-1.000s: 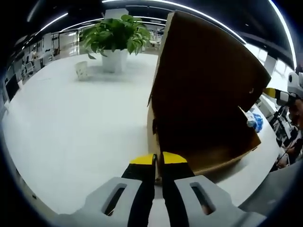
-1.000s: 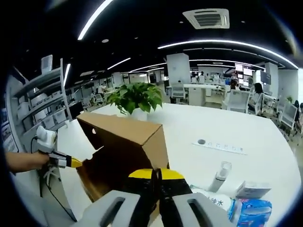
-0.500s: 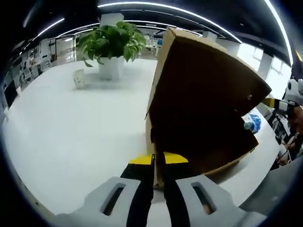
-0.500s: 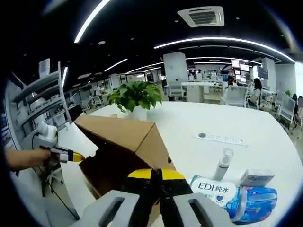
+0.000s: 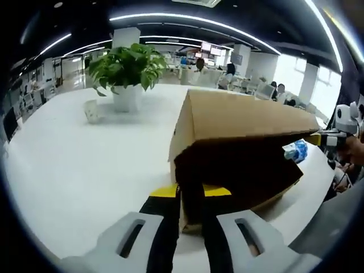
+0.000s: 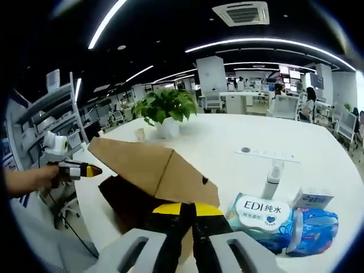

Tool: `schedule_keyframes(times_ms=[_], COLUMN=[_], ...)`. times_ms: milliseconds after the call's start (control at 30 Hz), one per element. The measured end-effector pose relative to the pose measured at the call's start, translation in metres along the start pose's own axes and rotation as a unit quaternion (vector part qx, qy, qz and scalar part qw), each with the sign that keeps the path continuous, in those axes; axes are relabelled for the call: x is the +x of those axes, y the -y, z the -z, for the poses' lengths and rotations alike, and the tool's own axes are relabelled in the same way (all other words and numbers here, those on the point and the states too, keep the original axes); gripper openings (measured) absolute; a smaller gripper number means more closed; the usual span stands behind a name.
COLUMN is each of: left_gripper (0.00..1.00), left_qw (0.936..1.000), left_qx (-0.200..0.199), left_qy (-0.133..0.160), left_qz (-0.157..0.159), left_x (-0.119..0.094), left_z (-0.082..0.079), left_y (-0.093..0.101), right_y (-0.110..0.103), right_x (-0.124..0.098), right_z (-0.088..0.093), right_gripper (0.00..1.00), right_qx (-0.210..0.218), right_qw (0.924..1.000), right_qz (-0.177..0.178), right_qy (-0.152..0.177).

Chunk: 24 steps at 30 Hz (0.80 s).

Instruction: Operate the shoe box by opening the lid, removing the specified soft item, and placing it in the target area until the item is outside and the box remains undamaged.

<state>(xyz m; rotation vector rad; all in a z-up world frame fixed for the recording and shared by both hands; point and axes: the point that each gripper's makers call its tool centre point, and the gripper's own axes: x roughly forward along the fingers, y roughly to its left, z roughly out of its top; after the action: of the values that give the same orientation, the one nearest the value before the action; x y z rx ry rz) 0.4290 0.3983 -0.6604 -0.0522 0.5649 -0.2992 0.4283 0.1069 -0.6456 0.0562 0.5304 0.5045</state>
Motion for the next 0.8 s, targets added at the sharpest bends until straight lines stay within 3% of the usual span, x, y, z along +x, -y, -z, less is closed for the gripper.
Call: schedule_keyframes(times_ms=[400,800], left_gripper=[0.13,0.18], left_qw=[0.9997,0.998], left_qx=[0.016,0.056], left_qy=[-0.001,-0.003], left_qz=[0.016,0.03], left_x=[-0.01,-0.015], left_z=[0.012,0.014], left_y=[0.0,0.004], right_y=[-0.012,-0.019], right_x=[0.0,-0.003], right_z=[0.026,0.043], right_gripper=[0.0,0.07], right_qx=[-0.01,-0.055], right_qw=[0.9996,0.9974], right_qz=[-0.011,-0.023], right_qy=[-0.024,-0.041])
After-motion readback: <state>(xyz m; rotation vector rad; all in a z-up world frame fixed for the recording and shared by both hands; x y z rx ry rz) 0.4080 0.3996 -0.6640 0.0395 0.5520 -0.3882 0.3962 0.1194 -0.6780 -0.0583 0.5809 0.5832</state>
